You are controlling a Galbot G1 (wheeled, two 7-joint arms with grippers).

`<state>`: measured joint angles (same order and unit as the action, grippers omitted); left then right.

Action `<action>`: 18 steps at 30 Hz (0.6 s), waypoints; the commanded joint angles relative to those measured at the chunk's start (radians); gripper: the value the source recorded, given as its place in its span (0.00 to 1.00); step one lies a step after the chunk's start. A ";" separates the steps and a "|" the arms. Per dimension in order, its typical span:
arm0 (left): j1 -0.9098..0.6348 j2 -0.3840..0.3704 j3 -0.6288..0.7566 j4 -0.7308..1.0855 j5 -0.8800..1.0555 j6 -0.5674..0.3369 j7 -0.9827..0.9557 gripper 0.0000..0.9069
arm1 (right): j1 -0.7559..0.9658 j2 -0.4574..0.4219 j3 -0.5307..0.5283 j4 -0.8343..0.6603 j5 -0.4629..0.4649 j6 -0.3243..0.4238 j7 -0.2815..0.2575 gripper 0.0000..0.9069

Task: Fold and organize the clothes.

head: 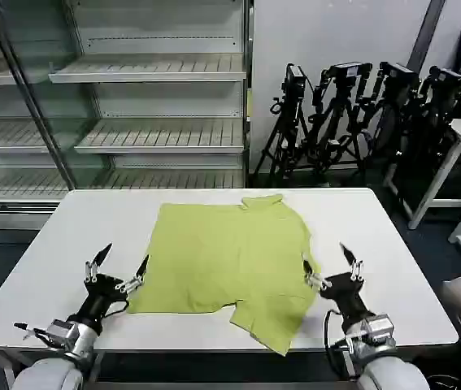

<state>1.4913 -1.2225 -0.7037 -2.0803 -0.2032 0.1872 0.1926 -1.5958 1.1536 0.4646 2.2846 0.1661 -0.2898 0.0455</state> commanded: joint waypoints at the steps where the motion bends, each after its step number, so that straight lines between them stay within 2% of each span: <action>1: 0.069 0.022 -0.015 -0.035 -0.076 0.177 -0.014 1.00 | -0.109 -0.072 -0.005 0.055 0.067 -0.040 0.001 1.00; 4: 0.071 0.022 -0.015 -0.070 -0.102 0.323 -0.059 1.00 | -0.163 -0.071 -0.020 0.074 0.027 -0.036 0.017 1.00; 6: 0.069 0.020 -0.019 -0.084 -0.125 0.388 -0.085 1.00 | -0.179 -0.063 -0.021 0.086 0.016 -0.039 0.031 1.00; 18: 0.070 0.024 -0.012 -0.043 -0.143 0.391 -0.090 1.00 | -0.208 -0.024 -0.077 0.072 0.022 -0.104 0.095 1.00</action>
<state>1.5420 -1.2069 -0.7118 -2.1176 -0.3194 0.5031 0.1196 -1.7530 1.1431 0.3872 2.3324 0.1835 -0.3892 0.1353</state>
